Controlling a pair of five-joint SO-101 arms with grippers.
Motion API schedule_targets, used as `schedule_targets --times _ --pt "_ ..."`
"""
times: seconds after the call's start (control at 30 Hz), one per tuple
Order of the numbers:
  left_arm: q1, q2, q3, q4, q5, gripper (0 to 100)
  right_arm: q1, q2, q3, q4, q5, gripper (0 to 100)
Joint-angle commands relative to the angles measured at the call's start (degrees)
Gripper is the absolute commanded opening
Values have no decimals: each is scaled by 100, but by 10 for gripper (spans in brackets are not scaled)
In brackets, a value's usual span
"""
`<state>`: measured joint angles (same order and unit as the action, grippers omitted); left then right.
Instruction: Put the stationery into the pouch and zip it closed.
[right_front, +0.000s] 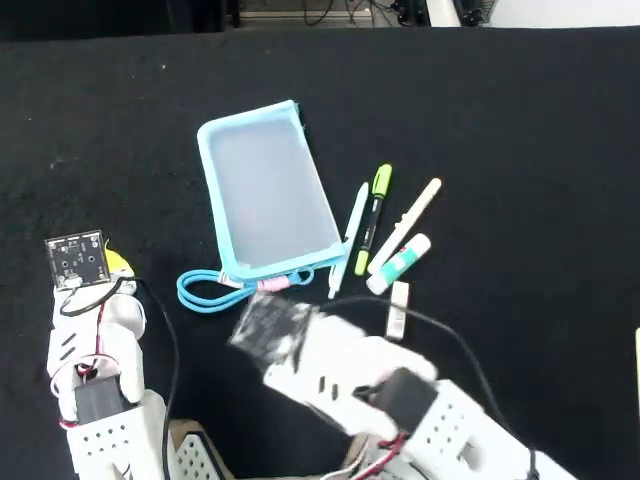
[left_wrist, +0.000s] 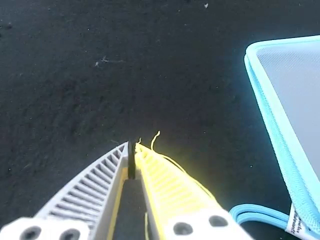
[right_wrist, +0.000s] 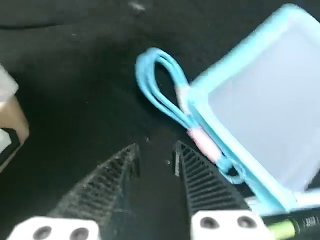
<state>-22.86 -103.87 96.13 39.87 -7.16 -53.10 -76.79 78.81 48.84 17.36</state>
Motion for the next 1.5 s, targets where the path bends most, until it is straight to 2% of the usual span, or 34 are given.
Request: schedule_targets --times 0.0,0.2,0.33,0.47,0.67,0.87,1.0,1.23,1.47 --pt "-602 -53 84 26 114 32 -158 321 259 -1213 0 120" --pt "-1130 -53 -4 0 835 33 -167 1437 -110 -1653 18 122" --pt "-1174 -53 -22 26 862 33 -167 2510 -479 -2330 26 121" --pt "-1174 -53 -22 26 862 33 -149 3749 -1059 -2453 62 123" --pt "-1182 -53 -22 35 870 33 -141 5719 -1982 -3033 1108 123" --pt "-1182 -53 -22 35 862 33 114 7222 -2879 -3068 1108 125" --pt "-1182 -53 -22 35 862 33 211 7371 -3231 -2804 1108 125" --pt "-1182 -53 -22 26 870 33 466 7609 -3301 -3095 1108 122" --pt "-1182 -53 -22 35 862 33 369 7802 -3670 -2268 1152 123"
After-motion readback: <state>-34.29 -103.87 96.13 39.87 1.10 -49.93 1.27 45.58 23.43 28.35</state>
